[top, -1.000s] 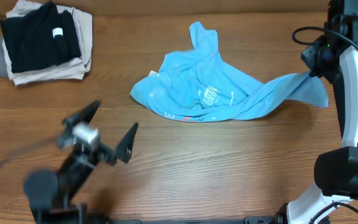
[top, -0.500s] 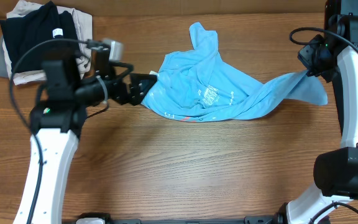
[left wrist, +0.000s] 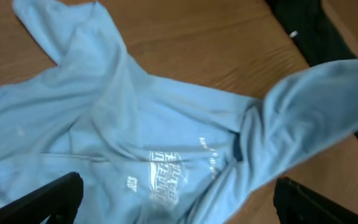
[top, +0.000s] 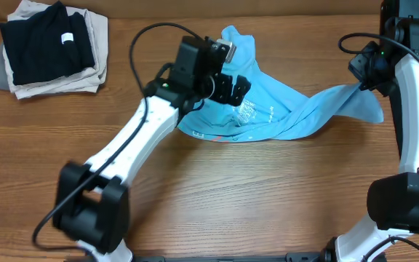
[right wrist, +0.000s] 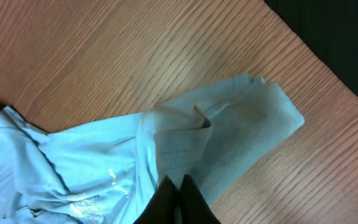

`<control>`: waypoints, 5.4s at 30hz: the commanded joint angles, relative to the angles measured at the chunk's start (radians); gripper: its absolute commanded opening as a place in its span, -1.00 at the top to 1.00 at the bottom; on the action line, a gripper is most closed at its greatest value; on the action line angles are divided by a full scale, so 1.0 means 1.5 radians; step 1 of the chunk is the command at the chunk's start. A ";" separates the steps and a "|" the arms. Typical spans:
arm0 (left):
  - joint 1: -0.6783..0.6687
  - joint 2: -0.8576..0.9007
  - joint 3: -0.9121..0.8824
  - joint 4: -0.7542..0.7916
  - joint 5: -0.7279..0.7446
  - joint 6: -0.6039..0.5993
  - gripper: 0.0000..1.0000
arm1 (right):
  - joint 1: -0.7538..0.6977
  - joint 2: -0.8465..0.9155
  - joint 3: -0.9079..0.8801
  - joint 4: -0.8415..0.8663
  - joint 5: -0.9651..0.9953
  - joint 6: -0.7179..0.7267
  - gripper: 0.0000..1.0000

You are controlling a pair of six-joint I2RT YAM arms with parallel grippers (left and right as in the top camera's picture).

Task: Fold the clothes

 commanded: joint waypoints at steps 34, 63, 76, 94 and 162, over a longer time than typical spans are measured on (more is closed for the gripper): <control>-0.065 0.202 0.010 0.057 -0.304 -0.102 -0.69 | 0.003 -0.009 0.002 -0.008 0.001 -0.025 0.92; -0.064 0.224 0.010 0.075 -0.304 -0.102 0.09 | 0.003 -0.009 0.002 -0.022 -0.002 -0.025 0.92; -0.062 0.194 0.011 0.057 -0.308 -0.098 0.91 | 0.003 -0.009 0.002 -0.022 -0.001 -0.026 0.93; 0.033 -0.205 0.011 -0.157 -0.320 -0.086 0.92 | 0.002 -0.010 0.024 -0.035 -0.002 -0.025 0.93; 0.048 -0.104 0.010 -0.505 -0.356 -0.135 0.92 | 0.230 0.179 -0.219 0.315 -0.046 -0.010 -0.47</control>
